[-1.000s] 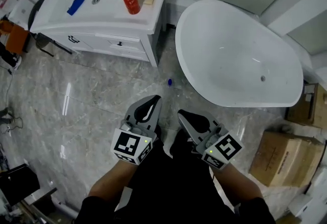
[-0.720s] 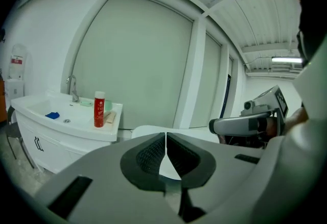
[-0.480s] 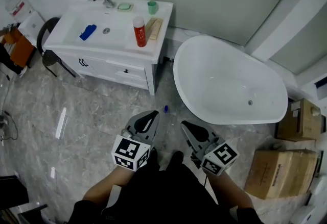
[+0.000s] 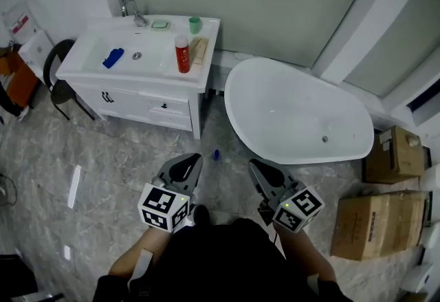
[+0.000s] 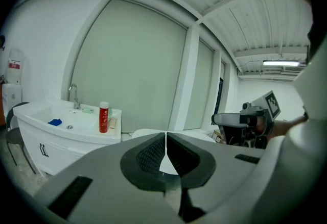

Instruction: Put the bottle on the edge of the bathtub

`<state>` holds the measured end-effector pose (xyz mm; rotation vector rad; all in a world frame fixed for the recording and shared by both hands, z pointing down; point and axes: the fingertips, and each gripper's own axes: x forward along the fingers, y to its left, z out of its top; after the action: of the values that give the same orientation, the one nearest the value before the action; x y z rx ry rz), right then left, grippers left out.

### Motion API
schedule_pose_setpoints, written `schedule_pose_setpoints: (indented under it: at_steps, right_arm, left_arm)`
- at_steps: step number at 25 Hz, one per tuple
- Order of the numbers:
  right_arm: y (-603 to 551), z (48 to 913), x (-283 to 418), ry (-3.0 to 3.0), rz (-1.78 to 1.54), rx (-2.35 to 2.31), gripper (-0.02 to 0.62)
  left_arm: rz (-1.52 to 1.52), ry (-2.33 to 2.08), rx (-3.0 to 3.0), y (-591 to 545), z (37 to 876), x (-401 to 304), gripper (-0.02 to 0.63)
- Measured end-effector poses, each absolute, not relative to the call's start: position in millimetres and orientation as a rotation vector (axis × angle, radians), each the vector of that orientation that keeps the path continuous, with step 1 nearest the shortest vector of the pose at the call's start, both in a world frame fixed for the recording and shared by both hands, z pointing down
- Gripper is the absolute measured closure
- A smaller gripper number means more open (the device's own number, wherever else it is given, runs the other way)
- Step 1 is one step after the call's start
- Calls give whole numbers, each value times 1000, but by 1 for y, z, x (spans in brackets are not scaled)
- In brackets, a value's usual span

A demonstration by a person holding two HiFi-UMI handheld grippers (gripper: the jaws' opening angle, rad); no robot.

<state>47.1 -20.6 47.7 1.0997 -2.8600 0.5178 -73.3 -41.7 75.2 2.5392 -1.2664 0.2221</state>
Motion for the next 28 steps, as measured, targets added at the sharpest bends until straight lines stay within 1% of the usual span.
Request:
schedule_pose_setpoints:
  at_steps: [3,8,13,16,19,21,25,28]
  right_arm:
    - [-1,37,65,-2875,497,1131,568]
    - [36,9,119,-2913,461,1151,568]
    - [84,-24,189,-2972,449,1182,568]
    - [105,-49,219,-3037,410,1190,568]
    - [121,-51,248,-3013,370,1215,568]
    - [129,-49,259,-3000,369,1238,568]
    - [132,-60,259,-3039,365,1300,568]
    - [123,-50,270,-2968,341,1391,568]
  left_arm:
    - [204,-1271,2538,-24,66,-64,584]
    - [212,-1267,2559,9,47,-20,584]
    - [165,-1237,2607,33,16,50,584]
    - [123,-1217,2665,36,-5,92,584]
    - [97,-1183,2700,39,-17,126,584]
    - [117,-1148,2742,45,-22,144,584]
    - [180,-1027,2828,54,-22,175,584]
    - [193,-932,2883,56,-28,193,584]
